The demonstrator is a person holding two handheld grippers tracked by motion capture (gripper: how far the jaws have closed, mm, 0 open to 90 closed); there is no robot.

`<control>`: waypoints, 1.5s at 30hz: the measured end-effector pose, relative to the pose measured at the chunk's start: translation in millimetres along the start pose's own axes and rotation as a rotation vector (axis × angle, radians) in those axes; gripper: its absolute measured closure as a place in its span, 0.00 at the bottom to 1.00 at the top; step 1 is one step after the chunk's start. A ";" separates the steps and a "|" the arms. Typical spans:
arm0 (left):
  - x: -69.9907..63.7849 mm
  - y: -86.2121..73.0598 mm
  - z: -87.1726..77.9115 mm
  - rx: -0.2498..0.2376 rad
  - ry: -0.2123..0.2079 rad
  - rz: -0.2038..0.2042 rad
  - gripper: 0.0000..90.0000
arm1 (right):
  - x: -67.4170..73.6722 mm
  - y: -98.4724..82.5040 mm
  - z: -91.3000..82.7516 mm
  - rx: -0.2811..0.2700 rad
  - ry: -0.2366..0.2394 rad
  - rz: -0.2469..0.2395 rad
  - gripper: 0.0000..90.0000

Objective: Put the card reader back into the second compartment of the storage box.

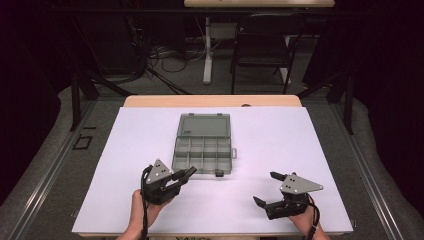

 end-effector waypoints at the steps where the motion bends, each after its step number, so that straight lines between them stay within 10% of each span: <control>1: 1.0 2.0 0.0 -0.002 0.001 0.005 0.82 | 0.0 0.0 0.0 0.000 0.000 0.000 0.04; 45: 19.5 47.8 36.5 -0.048 0.033 0.004 0.82 | -2.5 0.5 -0.5 -0.005 -0.007 -0.004 0.05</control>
Point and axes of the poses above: each handheld gripper's, and its own axes: z roughly forward along the jaws, y roughly out of its top, x roughly to its left, the point moved 10 cm from there along z, roughly forward along the jaws, and after that the axes turned 13 degrees about y, right-handed, at the moved point
